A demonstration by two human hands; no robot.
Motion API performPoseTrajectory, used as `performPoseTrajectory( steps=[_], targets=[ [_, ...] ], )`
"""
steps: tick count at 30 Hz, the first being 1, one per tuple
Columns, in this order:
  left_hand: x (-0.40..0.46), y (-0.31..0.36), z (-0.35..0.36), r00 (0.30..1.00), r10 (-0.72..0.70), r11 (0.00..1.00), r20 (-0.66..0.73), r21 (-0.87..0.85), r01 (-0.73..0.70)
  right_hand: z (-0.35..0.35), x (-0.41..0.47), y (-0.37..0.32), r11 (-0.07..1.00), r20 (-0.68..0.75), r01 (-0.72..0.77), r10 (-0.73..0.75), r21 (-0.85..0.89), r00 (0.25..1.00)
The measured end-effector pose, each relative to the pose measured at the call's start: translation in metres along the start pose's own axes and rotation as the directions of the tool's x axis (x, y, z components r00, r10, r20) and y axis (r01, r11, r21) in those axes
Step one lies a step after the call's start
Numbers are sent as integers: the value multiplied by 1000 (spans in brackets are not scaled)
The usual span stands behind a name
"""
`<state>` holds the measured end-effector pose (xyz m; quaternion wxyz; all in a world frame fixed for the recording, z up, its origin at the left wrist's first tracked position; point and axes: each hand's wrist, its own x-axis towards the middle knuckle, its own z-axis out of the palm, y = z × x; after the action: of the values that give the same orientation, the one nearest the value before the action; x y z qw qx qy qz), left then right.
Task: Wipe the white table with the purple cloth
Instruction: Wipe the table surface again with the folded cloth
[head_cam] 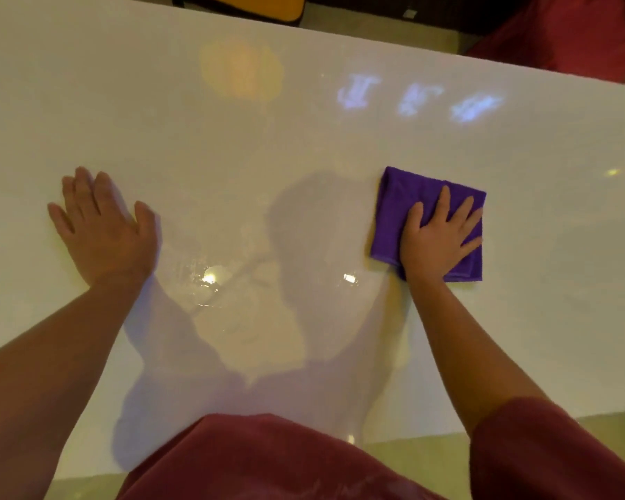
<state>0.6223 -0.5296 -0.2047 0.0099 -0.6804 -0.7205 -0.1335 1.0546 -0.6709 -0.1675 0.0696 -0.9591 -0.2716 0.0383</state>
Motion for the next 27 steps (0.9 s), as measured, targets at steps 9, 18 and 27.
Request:
performPoseTrajectory(
  steps=[9,18,27],
  targets=[
    [1,4,-7,996,-17,1000,82,-23,19,9,-205,9,968,101,252,-249,-18,963],
    [6,11,-22,978,-14,1000,208,15,11,33,-234,-94,741,137,669,-670,64,729],
    [8,-136,-87,949,-314,900,-22,-326,290,45,-254,-190,564,212,823,-814,69,541]
  ],
)
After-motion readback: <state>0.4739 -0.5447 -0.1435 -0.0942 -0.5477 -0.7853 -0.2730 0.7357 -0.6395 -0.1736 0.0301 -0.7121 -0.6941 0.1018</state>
